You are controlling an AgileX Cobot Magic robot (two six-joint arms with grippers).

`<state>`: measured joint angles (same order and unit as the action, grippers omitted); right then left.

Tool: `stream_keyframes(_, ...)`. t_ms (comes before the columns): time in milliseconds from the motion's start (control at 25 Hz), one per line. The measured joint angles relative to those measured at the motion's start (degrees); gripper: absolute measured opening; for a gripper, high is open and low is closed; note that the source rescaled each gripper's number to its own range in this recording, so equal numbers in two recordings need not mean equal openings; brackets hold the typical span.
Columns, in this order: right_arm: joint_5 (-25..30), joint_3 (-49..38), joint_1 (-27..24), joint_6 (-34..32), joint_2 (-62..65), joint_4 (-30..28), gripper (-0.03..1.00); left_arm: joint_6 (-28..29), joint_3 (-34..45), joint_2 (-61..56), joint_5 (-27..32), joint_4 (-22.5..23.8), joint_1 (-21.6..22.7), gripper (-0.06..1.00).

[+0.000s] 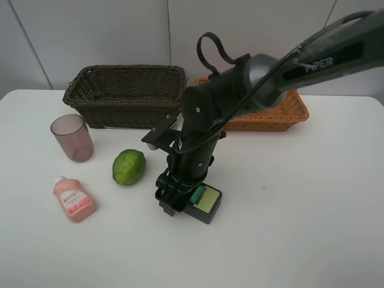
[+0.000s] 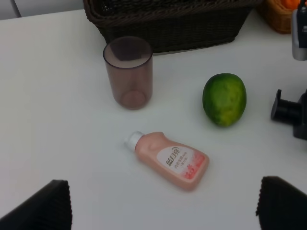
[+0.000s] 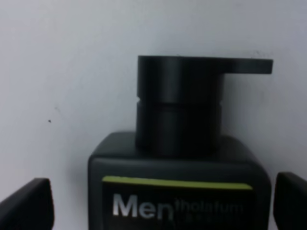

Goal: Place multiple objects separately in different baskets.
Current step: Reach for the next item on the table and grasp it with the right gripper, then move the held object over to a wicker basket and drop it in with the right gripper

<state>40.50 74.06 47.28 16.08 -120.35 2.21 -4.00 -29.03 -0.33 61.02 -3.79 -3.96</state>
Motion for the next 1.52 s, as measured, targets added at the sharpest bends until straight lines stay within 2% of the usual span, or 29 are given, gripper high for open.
stream_keyframes(520,0.1,0.0,0.0,0.0,-0.1,0.0,0.95,0.0,0.0,0.0,0.0,0.0,0.0,1.0)
stream_keyframes(600,0.1,0.0,0.0,0.0,-0.1,0.0,0.81,0.0,0.0,0.0,0.0,0.0,0.0,1.0)
stream_keyframes(640,0.1,0.0,0.0,0.0,-0.1,0.0,0.66,0.0,0.0,0.0,0.0,0.0,0.0,1.0)
stream_keyframes(680,0.1,0.0,0.0,0.0,-0.1,-0.3,0.46,0.0,0.0,0.0,0.0,0.0,0.0,1.0)
stream_keyframes(720,0.0,0.0,0.0,0.0,-0.1,-0.7,0.2,0.0,0.0,0.0,0.0,0.0,0.0,1.0)
stream_keyframes(760,0.0,0.0,0.0,-0.1,-0.1,-0.8,0.18,0.0,0.0,0.0,0.0,0.0,0.0,1.0)
stream_keyframes(1520,0.0,0.0,0.0,-0.1,-0.1,-1.0,0.18,0.0,0.0,0.0,0.0,0.0,0.0,1.0)
